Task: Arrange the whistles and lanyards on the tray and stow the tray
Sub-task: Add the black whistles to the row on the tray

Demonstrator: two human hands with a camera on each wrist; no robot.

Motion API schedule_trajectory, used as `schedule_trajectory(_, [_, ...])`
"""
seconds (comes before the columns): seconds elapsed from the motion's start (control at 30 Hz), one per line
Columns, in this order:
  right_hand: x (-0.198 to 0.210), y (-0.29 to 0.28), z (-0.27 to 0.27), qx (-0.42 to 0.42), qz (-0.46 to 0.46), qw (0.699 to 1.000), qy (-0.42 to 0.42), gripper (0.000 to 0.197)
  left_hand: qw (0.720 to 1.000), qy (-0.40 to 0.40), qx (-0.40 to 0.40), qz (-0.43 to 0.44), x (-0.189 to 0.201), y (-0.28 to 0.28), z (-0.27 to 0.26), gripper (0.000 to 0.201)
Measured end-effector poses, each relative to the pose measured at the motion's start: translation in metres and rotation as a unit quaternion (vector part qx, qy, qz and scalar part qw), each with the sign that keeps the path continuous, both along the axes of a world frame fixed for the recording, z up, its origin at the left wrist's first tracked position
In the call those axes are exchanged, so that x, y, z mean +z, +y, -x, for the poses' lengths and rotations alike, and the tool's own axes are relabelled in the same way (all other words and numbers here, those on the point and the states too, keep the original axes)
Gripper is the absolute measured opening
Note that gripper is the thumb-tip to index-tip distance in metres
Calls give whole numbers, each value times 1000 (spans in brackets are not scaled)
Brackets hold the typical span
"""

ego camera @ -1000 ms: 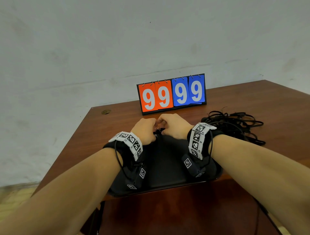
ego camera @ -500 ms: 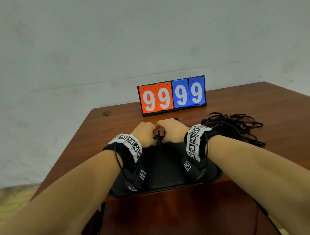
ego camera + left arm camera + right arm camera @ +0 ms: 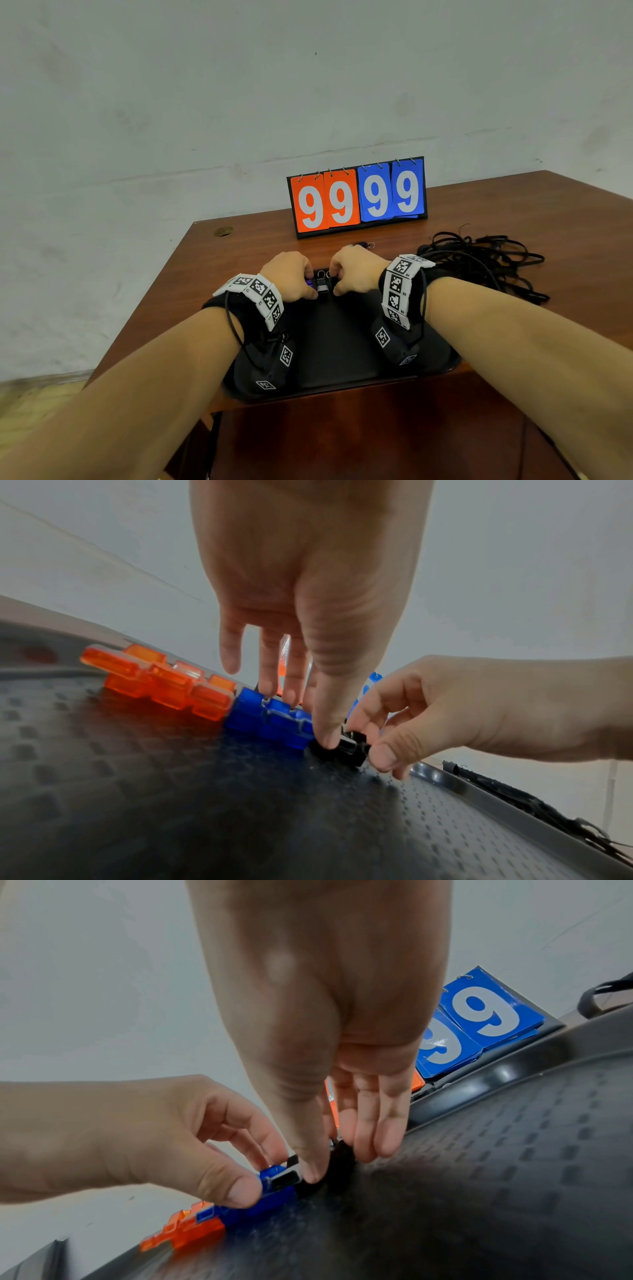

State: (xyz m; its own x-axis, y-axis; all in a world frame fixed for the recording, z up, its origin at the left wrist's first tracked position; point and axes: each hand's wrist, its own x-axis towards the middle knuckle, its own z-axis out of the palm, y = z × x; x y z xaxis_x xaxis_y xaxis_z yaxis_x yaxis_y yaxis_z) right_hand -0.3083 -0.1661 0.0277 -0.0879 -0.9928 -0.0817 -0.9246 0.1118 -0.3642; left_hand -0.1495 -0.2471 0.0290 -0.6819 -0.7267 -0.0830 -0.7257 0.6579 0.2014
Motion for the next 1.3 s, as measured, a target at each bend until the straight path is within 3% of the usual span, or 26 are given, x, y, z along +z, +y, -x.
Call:
schedule_trajectory(0.23, [1,-4,-8,21,0,1000,-6,43,1000,2,-18,-9,-1,-1,-2,50])
schedule_trajectory(0.9, [3,-1,-7,29,24,999,-8,37,1000,15,-18,-1,-1,1,2,39])
schedule_trajectory(1.07, [20,10,21,-33,59,997,-46,28,998,63,-9,8,12,1,18,21])
schedule_trajectory(1.3, [28,18,68,-104,71,990,-64,28,996,86,-10,5,16,6,53,14])
